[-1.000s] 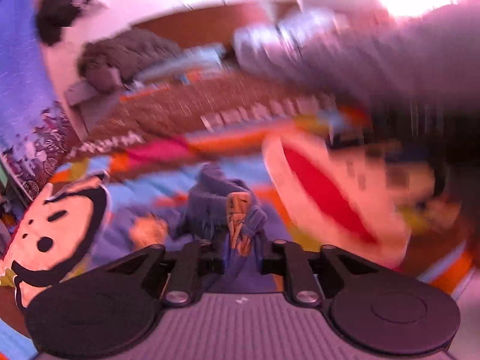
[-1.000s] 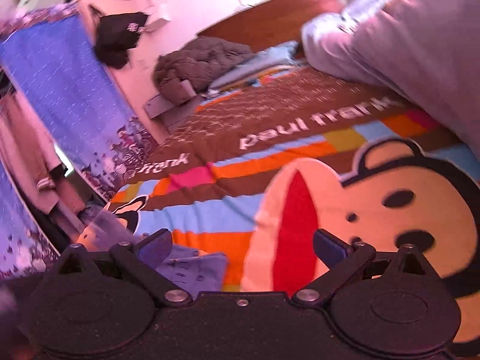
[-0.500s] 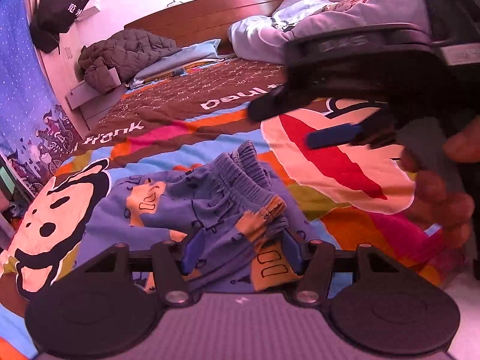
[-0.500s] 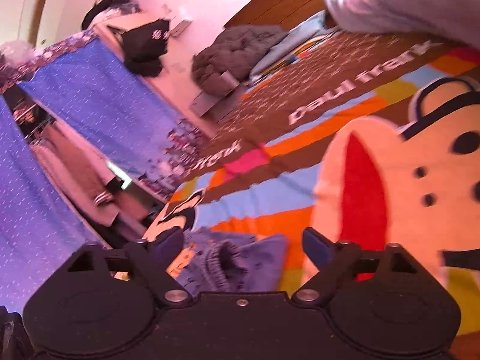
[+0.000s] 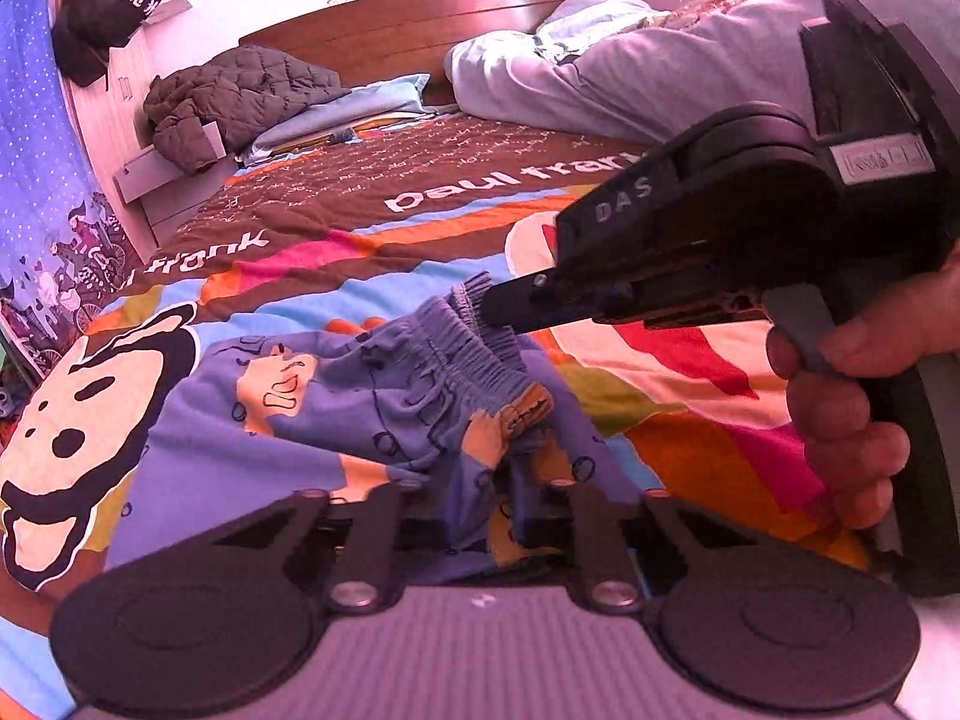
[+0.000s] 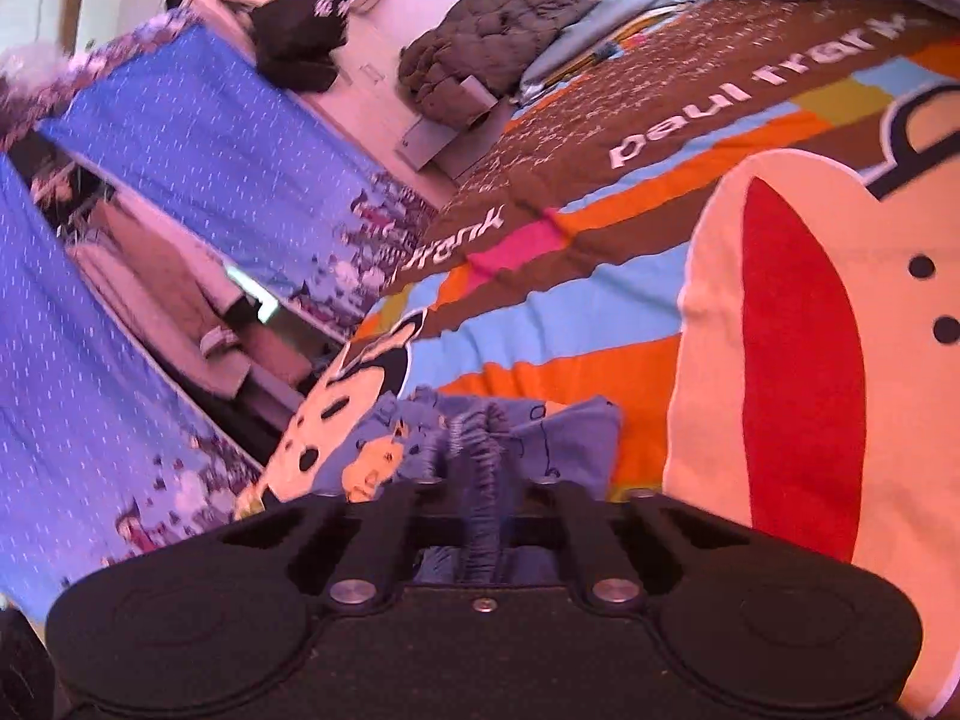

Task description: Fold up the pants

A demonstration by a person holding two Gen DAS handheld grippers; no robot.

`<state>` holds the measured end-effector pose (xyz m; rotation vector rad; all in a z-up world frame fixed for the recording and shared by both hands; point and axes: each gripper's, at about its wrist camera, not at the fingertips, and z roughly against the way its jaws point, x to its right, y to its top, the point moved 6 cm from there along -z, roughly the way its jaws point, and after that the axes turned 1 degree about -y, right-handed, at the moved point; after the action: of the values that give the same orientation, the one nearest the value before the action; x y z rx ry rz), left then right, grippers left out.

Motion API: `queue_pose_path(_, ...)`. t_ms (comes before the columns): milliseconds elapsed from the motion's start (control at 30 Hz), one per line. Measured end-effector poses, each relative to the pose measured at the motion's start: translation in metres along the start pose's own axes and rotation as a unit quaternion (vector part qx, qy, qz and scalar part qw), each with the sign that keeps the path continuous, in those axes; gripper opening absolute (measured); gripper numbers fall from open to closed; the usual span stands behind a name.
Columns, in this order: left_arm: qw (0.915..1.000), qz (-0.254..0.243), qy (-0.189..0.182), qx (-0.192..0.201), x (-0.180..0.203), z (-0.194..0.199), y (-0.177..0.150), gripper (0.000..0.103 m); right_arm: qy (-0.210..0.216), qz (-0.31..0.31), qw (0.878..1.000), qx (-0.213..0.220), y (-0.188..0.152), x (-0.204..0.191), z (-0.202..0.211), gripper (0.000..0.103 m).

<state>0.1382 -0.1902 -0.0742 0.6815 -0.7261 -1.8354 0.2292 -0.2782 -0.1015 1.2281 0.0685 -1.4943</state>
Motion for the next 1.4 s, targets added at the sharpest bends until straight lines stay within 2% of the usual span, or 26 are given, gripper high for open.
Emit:
queue_pose_path(167, 0.9995, 0.020, -0.013, 0.019, -0.006, 0.017, 0.010, 0.005, -0.008, 0.012, 1.000, 0.013, 0.007, -0.009, 0.012, 0.002)
queue_pose_path(300, 0.9982, 0.015, -0.049, 0.029, 0.003, 0.027, 0.015, 0.005, -0.010, 0.024, 0.999, 0.037, 0.015, -0.018, 0.035, 0.002)
queue_pose_path(433, 0.9985, -0.020, -0.049, -0.010, 0.017, 0.009, -0.001, 0.009, -0.035, 0.036, 0.998, 0.028, 0.013, -0.014, 0.044, 0.004)
queue_pose_path(533, 0.9987, -0.012, -0.050, 0.002, 0.015, 0.012, -0.007, 0.017, -0.087, 0.051, 0.995, 0.014, 0.008, 0.002, 0.034, 0.024)
queue_pose_path(600, 0.9982, 0.000, -0.058, 0.015, 0.008, 0.025, -0.005, 0.057, -0.110, 0.054, 0.992, 0.023, 0.008, 0.013, 0.029, 0.044)
queue_pose_path(633, 0.9982, 0.009, -0.052, 0.030, 0.000, 0.033, -0.003, 0.061, -0.110, 0.040, 0.993, 0.031, 0.009, 0.019, 0.030, 0.048)
queue_pose_path(700, 0.9977, 0.016, -0.023, 0.062, -0.019, 0.050, -0.001, 0.062, -0.106, 0.012, 0.993, 0.045, 0.010, 0.027, 0.034, 0.065)
queue_pose_path(767, 0.9968, 0.025, 0.015, 0.075, -0.045, 0.058, 0.003, 0.062, -0.118, 0.016, 0.991, 0.063, 0.012, 0.027, 0.037, 0.080)
queue_pose_path(867, 0.9929, 0.071, 0.077, 0.057, -0.088, 0.053, 0.004, 0.063, -0.141, 0.056, 0.985, 0.086, 0.014, 0.016, 0.035, 0.082)
queue_pose_path(933, 0.9865, 0.132, 0.094, 0.020, -0.119, 0.041, -0.002, 0.063, -0.140, 0.085, 0.982, 0.091, 0.013, 0.002, 0.029, 0.083)
queue_pose_path(1000, 0.9744, 0.216, 0.057, -0.025, -0.143, 0.022, -0.019, 0.063, -0.123, 0.121, 0.981, 0.085, 0.007, -0.020, 0.019, 0.093)
queue_pose_path(1067, 0.9489, 0.310, 0.021, -0.057, -0.162, 0.008, -0.044, 0.060, -0.128, 0.170, 0.975, 0.069, -0.004, -0.035, 0.008, 0.098)
queue_pose_path(1100, 0.9351, 0.350, 0.003, -0.052, -0.168, 0.005, -0.056, 0.060, -0.152, 0.199, 0.967, 0.054, -0.011, -0.039, -0.001, 0.097)
queue_pose_path(1133, 0.9301, 0.365, -0.007, -0.041, -0.171, 0.007, -0.062, 0.060, -0.185, 0.215, 0.958, 0.037, -0.016, -0.037, -0.009, 0.096)
queue_pose_path(1167, 0.9304, 0.365, -0.010, -0.036, -0.172, 0.009, -0.063, 0.060, -0.223, 0.213, 0.951, 0.024, -0.016, -0.031, -0.015, 0.095)
queue_pose_path(1200, 0.9326, 0.359, -0.008, -0.037, -0.170, 0.011, -0.064, 0.060, -0.247, 0.192, 0.950, 0.019, -0.013, -0.021, -0.015, 0.096)
queue_pose_path(1233, 0.9363, 0.349, -0.004, -0.037, -0.166, 0.013, -0.065, 0.061, -0.253, 0.159, 0.954, 0.018, -0.010, -0.010, -0.013, 0.097)
queue_pose_path(1333, 0.9524, 0.302, 0.014, -0.038, -0.153, 0.016, -0.064, 0.062, -0.226, 0.035, 0.973, 0.006, -0.003, 0.028, -0.003, 0.099)
queue_pose_path(1400, 0.9554, 0.292, 0.019, -0.039, -0.149, 0.015, -0.061, 0.063, -0.207, 0.025, 0.978, 0.008, -0.003, 0.027, 0.002, 0.100)
